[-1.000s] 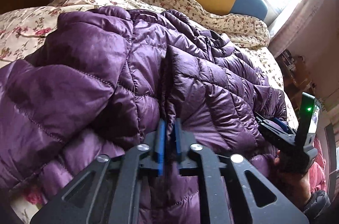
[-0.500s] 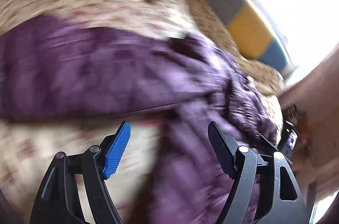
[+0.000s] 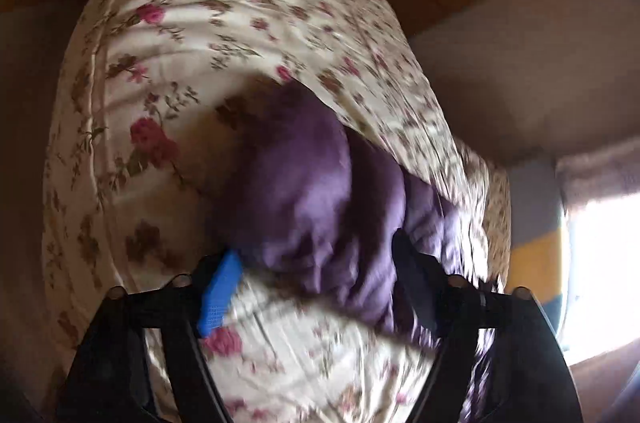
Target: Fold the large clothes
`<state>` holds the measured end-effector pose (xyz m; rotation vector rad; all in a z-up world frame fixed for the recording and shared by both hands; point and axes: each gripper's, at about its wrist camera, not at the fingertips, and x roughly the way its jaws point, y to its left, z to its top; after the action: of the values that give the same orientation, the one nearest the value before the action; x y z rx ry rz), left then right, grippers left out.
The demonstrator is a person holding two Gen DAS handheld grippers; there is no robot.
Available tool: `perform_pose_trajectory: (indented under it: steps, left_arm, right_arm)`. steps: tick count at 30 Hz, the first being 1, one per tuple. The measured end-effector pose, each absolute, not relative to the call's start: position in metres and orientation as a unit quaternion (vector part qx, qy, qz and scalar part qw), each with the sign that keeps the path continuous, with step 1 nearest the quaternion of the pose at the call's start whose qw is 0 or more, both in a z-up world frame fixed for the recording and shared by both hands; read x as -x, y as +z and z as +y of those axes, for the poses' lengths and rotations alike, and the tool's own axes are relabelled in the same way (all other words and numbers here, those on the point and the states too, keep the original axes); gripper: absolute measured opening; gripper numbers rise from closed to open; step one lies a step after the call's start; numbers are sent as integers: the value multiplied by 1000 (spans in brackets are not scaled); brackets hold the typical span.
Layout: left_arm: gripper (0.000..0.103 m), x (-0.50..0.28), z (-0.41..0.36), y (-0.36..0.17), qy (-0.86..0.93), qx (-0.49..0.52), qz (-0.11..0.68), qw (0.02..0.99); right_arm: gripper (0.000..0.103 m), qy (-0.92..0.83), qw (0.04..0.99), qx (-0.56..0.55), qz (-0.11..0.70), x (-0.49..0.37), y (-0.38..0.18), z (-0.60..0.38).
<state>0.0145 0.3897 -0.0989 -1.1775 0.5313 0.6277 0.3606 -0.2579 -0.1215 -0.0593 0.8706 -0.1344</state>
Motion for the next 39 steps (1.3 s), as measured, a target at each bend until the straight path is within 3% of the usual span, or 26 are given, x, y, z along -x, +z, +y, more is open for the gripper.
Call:
perform_pose_trajectory:
  steps: [1, 3, 6, 12, 20, 28, 39]
  left_arm:
    - [63, -15, 393, -99, 290, 536, 242, 755]
    - [21, -23, 400, -100, 281, 527, 250, 762]
    - [9, -35, 398, -98, 266, 506, 261, 778]
    - [9, -80, 367, -36, 183, 456, 224, 842]
    - [9, -197, 249, 36, 13, 362, 233, 903]
    - [9, -282, 118, 20, -112, 313, 306, 892]
    - [9, -349, 8, -29, -234, 306, 377, 842]
  right_arm:
    - [91, -66, 904, 30, 421, -360, -122, -257]
    - [91, -66, 904, 31, 421, -360, -121, -257]
    - [91, -66, 904, 30, 421, -360, -121, -256]
    - [91, -65, 904, 30, 421, -360, -122, -257]
    - [91, -64, 904, 27, 421, -360, -121, -257]
    - [91, -62, 906, 26, 418, -360, -121, -257]
    - [92, -58, 907, 17, 417, -362, -122, -257]
